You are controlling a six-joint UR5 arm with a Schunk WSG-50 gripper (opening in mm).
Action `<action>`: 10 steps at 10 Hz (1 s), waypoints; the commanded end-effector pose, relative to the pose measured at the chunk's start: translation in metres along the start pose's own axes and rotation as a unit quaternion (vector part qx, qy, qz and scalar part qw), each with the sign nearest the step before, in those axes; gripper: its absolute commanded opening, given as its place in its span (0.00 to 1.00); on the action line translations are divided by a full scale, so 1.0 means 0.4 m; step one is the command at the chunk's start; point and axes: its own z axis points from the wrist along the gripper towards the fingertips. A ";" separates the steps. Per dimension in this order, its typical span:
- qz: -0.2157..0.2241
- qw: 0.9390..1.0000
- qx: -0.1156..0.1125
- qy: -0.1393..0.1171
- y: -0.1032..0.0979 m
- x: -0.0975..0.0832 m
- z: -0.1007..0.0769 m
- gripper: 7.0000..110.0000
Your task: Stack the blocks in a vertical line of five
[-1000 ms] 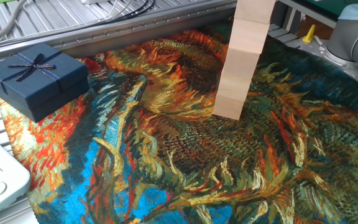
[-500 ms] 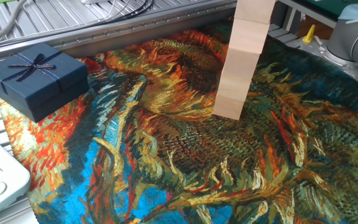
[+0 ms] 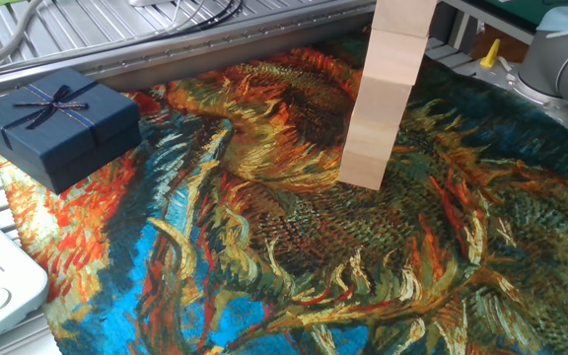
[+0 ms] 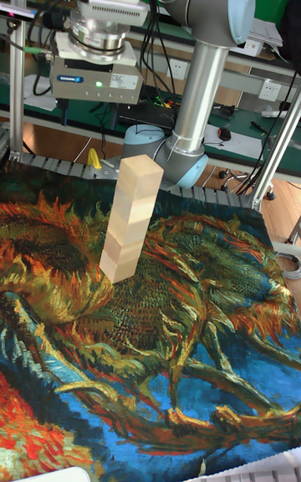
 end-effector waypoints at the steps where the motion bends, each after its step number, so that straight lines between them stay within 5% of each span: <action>1: 0.020 1.000 0.007 -0.021 -0.012 -0.017 -0.004 0.36; 3: 0.021 0.999 0.014 -0.021 -0.027 -0.011 -0.003 0.36; 4: 0.019 1.000 0.012 -0.020 -0.029 -0.010 -0.002 0.15; 10: 0.009 1.000 0.005 -0.020 -0.040 -0.001 0.000 0.15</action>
